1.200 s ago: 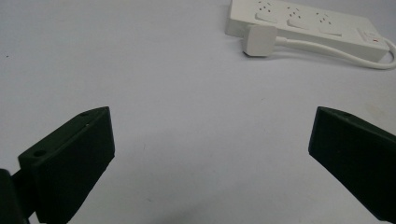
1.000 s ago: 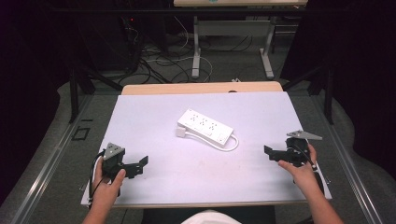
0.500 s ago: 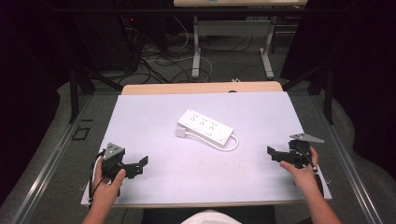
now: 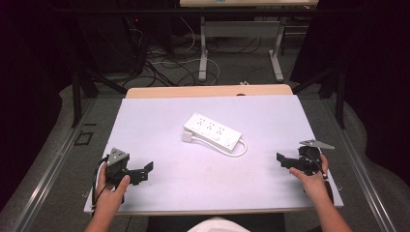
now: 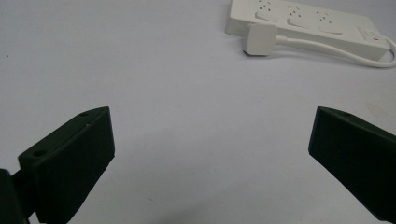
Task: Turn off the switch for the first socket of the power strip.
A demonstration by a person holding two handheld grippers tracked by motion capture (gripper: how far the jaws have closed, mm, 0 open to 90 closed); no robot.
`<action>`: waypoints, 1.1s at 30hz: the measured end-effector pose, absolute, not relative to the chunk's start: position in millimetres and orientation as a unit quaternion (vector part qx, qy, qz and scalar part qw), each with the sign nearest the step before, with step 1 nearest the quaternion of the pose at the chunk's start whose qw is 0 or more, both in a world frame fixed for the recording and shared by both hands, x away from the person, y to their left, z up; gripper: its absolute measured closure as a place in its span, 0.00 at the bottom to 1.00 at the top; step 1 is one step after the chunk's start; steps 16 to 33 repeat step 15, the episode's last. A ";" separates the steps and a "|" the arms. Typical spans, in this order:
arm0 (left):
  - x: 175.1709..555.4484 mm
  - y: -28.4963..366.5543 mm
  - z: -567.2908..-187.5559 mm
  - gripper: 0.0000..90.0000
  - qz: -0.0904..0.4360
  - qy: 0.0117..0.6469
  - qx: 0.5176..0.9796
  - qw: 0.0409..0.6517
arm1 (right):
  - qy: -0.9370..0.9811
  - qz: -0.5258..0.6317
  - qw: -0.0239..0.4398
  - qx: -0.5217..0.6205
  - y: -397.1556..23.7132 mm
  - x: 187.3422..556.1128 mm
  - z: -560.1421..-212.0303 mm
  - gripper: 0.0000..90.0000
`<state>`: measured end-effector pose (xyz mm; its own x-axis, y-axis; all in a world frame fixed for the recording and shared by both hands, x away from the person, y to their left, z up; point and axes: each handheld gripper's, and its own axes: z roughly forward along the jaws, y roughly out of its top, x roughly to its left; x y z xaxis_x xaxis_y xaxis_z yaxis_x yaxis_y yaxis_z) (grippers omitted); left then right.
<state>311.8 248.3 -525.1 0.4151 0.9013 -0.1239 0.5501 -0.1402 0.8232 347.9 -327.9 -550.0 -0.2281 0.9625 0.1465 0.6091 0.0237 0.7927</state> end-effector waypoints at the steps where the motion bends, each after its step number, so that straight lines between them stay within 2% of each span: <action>1: 311.6 248.5 -524.7 0.00 0.207 0.499 0.727 0.424 | 0.679 0.391 0.227 0.578 -328.0 348.0 -550.4 0.01; 33: 312.8 248.3 -525.7 0.00 0.206 0.500 0.728 0.422 | 0.677 0.395 0.221 0.580 -326.4 348.0 -551.7 0.01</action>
